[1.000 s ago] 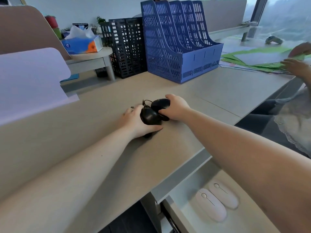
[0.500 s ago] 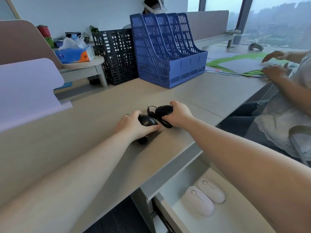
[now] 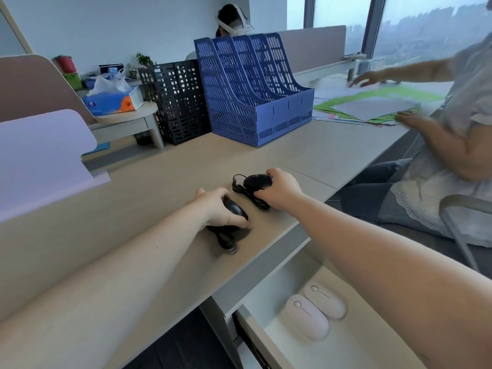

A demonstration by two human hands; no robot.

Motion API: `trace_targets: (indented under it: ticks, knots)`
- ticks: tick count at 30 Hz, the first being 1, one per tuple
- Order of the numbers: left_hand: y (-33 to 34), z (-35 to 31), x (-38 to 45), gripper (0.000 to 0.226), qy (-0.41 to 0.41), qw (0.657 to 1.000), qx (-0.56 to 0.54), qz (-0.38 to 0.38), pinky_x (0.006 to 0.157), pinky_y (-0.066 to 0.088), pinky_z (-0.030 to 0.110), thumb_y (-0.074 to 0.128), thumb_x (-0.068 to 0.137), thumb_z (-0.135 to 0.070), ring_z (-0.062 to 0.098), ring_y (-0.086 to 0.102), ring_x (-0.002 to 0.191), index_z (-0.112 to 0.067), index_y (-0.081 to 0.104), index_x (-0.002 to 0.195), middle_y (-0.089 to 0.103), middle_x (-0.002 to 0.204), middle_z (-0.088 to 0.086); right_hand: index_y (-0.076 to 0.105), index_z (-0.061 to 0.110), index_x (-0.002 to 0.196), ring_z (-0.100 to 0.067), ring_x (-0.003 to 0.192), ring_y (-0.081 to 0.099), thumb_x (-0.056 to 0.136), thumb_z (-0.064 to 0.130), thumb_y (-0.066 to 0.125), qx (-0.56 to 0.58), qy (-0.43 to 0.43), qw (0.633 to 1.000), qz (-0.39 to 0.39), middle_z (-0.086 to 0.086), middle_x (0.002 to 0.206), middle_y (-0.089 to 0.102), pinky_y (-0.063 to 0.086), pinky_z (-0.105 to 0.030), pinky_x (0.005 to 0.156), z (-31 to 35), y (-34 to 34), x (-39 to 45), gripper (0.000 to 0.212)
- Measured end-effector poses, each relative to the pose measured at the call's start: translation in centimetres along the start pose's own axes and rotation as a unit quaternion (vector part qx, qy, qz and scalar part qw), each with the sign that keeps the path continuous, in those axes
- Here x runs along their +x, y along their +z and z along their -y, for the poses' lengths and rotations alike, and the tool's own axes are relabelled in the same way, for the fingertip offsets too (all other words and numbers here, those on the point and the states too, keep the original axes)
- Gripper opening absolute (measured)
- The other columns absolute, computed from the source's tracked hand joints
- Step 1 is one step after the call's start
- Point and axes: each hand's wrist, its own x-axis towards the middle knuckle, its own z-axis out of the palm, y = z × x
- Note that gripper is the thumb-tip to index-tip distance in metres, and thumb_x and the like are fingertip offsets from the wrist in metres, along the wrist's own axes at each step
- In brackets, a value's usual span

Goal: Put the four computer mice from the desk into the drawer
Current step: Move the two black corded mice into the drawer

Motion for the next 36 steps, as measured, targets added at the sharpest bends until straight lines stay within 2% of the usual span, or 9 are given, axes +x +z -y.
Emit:
trace_targets:
  ticks: [5,9,14,18,21,24,28,33,36]
  knots:
    - [0.8,-0.6,-1.2,0.098,0.031,0.999,-0.005,-0.013,0.094,0.048,0.039,0.076,0.031,-0.059,0.027,0.05,0.107,-0.03,0.048,0.121,0.043,0.124,0.006,0.051,0.008,0.13,-0.03,0.115,0.056,0.082,0.029,0.069,0.009,-0.006,1.0,-0.008,-0.012,0.127,0.059,0.048,-0.034,0.089,-0.6,-1.3,-1.6,0.056]
    - [1.4,-1.6,-2.6,0.086,0.029,0.997,-0.057,-0.043,0.095,0.047,0.04,0.082,0.044,-0.052,0.027,0.048,0.107,-0.028,0.05,0.12,0.038,0.115,0.004,0.053,0.009,0.127,-0.03,0.114,0.057,0.079,0.029,0.072,0.014,-0.009,1.0,-0.01,-0.012,0.125,0.061,0.047,-0.033,0.089,-1.2,-2.8,-3.2,0.055]
    - [2.2,-4.0,-5.6,0.092,0.038,0.995,-0.064,-0.066,0.096,0.048,0.042,0.076,0.036,-0.061,0.03,0.051,0.107,-0.029,0.051,0.119,0.043,0.12,0.007,0.053,0.009,0.127,-0.029,0.113,0.058,0.081,0.026,0.068,0.019,-0.004,0.999,-0.027,-0.012,0.124,0.062,0.047,-0.031,0.081,-2.6,-5.5,-6.5,0.051]
    - [3.9,-6.3,-9.5,0.079,0.064,0.994,-0.059,-0.064,0.093,0.049,0.04,0.069,0.036,-0.06,0.03,0.053,0.103,-0.032,0.053,0.108,0.045,0.117,0.007,0.054,0.007,0.126,-0.031,0.112,0.058,0.082,0.026,0.069,0.029,0.017,0.999,-0.027,-0.013,0.123,0.063,0.049,-0.04,0.096,-5.0,-7.7,-10.3,0.051]
    - [6.9,-7.6,-12.2,0.075,0.08,0.994,-0.053,-0.055,0.088,0.05,0.036,0.068,0.04,-0.058,0.03,0.054,0.102,-0.033,0.053,0.109,0.046,0.116,0.005,0.055,0.009,0.126,-0.03,0.11,0.059,0.081,0.025,0.07,0.022,0.045,0.999,-0.003,-0.013,0.123,0.063,0.048,-0.038,0.094,-8.0,-8.6,-13.2,0.05]
    - [10.8,-8.6,-13.7,0.074,0.092,0.995,-0.026,-0.042,0.088,0.045,0.032,0.069,0.048,-0.057,0.031,0.052,0.11,-0.033,0.049,0.116,0.045,0.122,0.006,0.054,0.008,0.127,-0.03,0.11,0.06,0.082,0.022,0.069,0.006,0.075,0.997,0.02,-0.012,0.123,0.063,0.048,-0.037,0.094,-11.3,-8.8,-15.8,0.05]
    - [15.6,-8.9,-14.5,0.07,0.084,0.996,-0.003,0.004,0.082,0.044,0.031,0.071,0.053,-0.055,0.033,0.047,0.11,-0.032,0.047,0.115,0.042,0.119,0.004,0.056,0.012,0.124,-0.028,0.105,0.062,0.08,0.025,0.07,-0.02,0.109,0.991,0.073,-0.01,0.118,0.065,0.052,-0.038,0.092,-15.0,-7.7,-17.9,0.048]
    - [20.9,-9.2,-14.3,0.071,0.066,0.997,0.015,0.034,0.098,0.041,0.036,0.069,0.058,-0.056,0.032,0.042,0.112,-0.03,0.043,0.119,0.042,0.121,0.005,0.058,0.012,0.113,-0.03,0.101,0.062,0.074,0.031,0.069,-0.068,0.115,0.981,0.14,-0.013,0.114,0.064,0.053,-0.035,0.084,-19.1,-5.2,-18.5,0.044]
    - [23.9,-9.0,-14.2,0.075,0.06,0.996,0.021,0.063,0.098,0.041,0.036,0.068,0.057,-0.049,0.034,0.037,0.12,-0.026,0.042,0.123,0.039,0.13,0.008,0.056,0.011,0.114,-0.028,0.102,0.061,0.074,0.034,0.068,-0.1,0.115,0.973,0.172,-0.011,0.113,0.062,0.053,-0.035,0.083,-20.7,-4.1,-18.5,0.048]
